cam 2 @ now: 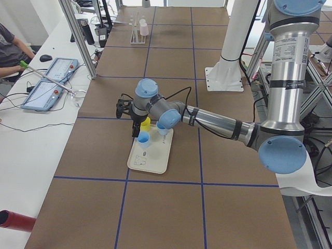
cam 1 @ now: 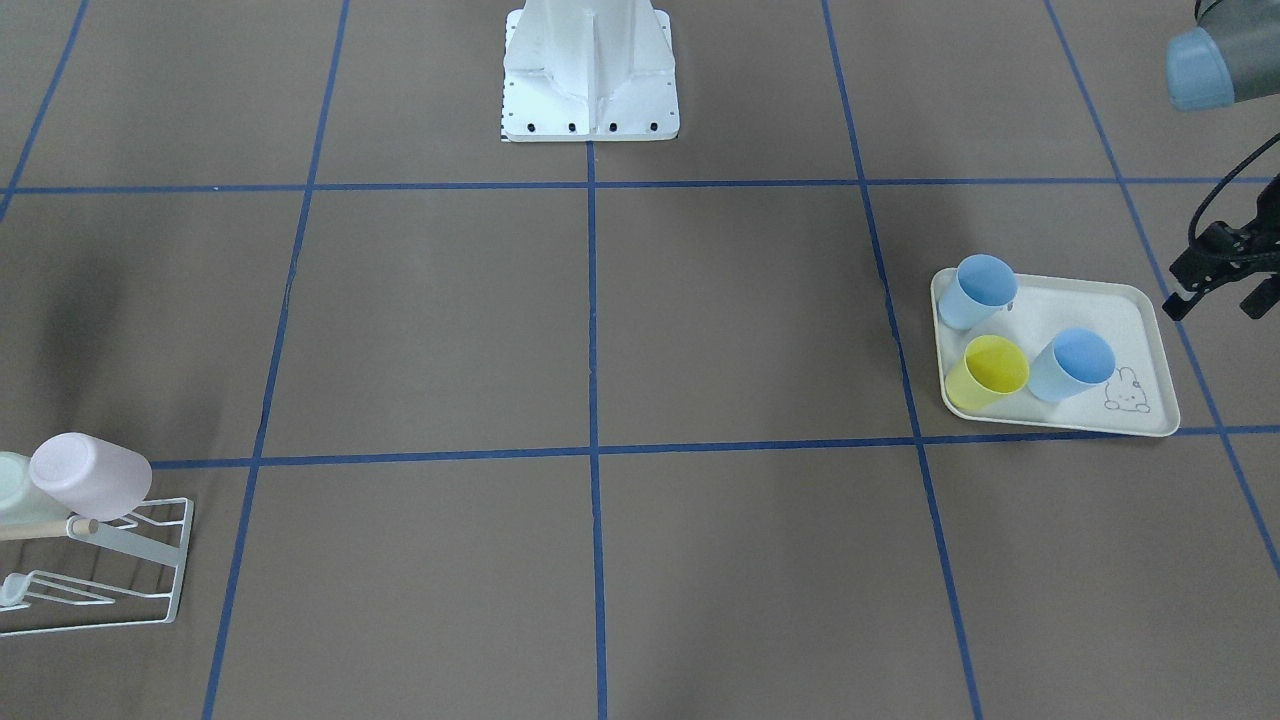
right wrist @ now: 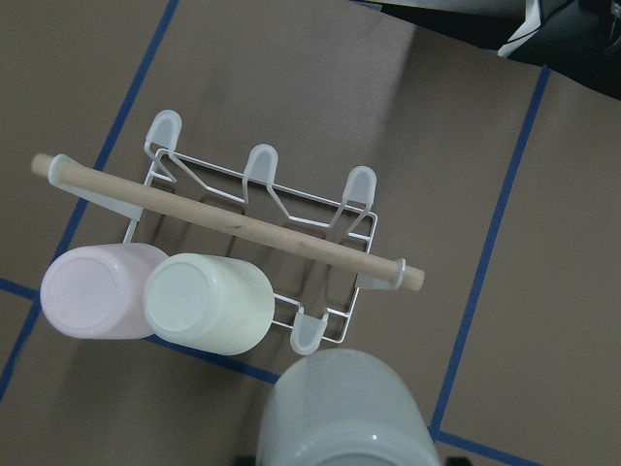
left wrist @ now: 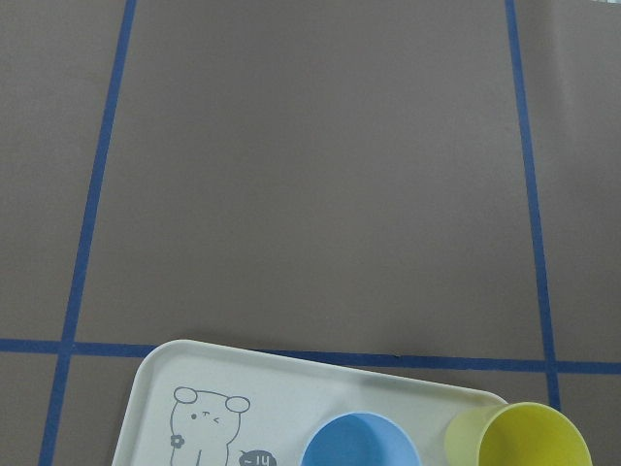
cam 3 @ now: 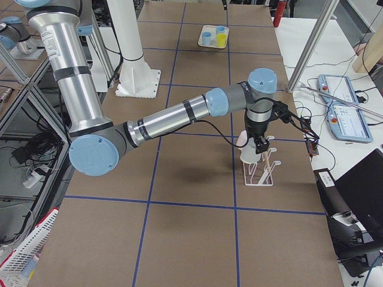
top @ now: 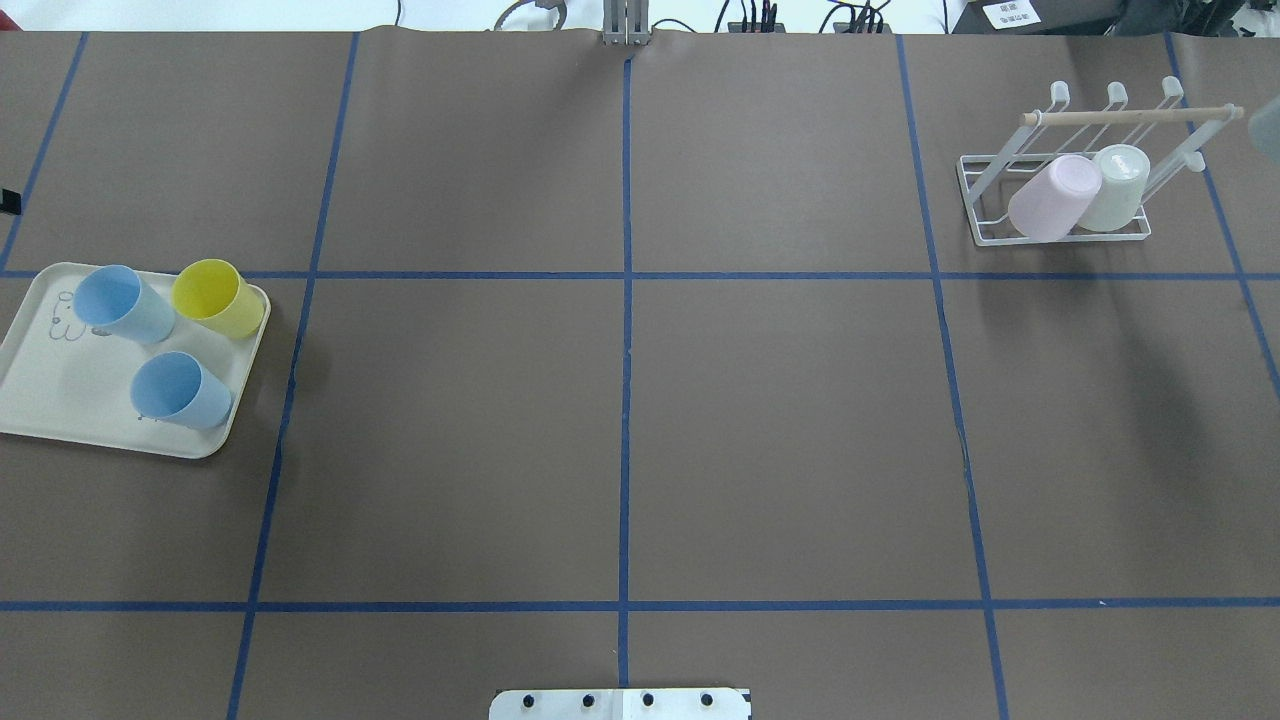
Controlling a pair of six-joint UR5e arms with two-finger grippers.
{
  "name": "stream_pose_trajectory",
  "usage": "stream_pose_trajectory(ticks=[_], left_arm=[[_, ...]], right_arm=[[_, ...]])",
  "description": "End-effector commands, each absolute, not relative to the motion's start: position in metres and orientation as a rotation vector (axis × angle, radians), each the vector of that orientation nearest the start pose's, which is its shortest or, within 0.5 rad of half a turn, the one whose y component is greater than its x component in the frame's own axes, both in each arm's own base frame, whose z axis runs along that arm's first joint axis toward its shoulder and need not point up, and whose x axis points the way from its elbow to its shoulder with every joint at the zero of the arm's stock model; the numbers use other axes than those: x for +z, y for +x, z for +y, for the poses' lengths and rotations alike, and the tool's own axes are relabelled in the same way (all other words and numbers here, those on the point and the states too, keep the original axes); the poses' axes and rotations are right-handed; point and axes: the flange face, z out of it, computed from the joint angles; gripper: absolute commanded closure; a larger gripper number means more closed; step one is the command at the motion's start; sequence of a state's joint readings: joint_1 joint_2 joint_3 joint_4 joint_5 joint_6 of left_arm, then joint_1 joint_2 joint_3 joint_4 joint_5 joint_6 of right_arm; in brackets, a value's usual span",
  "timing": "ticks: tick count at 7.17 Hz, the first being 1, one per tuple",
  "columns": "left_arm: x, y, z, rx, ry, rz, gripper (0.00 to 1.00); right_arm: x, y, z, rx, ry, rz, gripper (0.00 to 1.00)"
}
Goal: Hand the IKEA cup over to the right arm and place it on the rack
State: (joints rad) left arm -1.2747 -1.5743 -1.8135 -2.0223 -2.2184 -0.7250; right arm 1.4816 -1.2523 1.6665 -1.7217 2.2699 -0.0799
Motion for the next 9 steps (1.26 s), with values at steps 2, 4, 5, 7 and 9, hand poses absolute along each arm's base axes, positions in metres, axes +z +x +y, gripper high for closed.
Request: stream_pose_trajectory(ticks=[2,4,5,7,9], left_arm=[[0.49,0.078,-0.507,-0.175,0.281,0.869,0.0],[0.491,0.079,-0.507,-0.172,0.281,0.868,0.0],[0.49,0.079,-0.507,-0.171,0.282,0.869,0.0],[0.491,0.079,-0.507,-0.171,0.282,0.869,0.0],[0.49,0.079,-0.507,-0.171,0.283,0.869,0.0]], right_arm=[[0.473,-0.01,-0.64,-0.263,0.169,-0.722,0.89],[0.473,-0.033,-0.64,-0.286,0.152,-0.742,0.89],[0.479,-0.034,-0.643,-0.282,0.138,-0.742,0.89],[0.475,-0.04,-0.66,-0.287,0.132,-0.74,0.89],[0.486,-0.05,-0.664,-0.297,0.106,-0.739,0.89]])
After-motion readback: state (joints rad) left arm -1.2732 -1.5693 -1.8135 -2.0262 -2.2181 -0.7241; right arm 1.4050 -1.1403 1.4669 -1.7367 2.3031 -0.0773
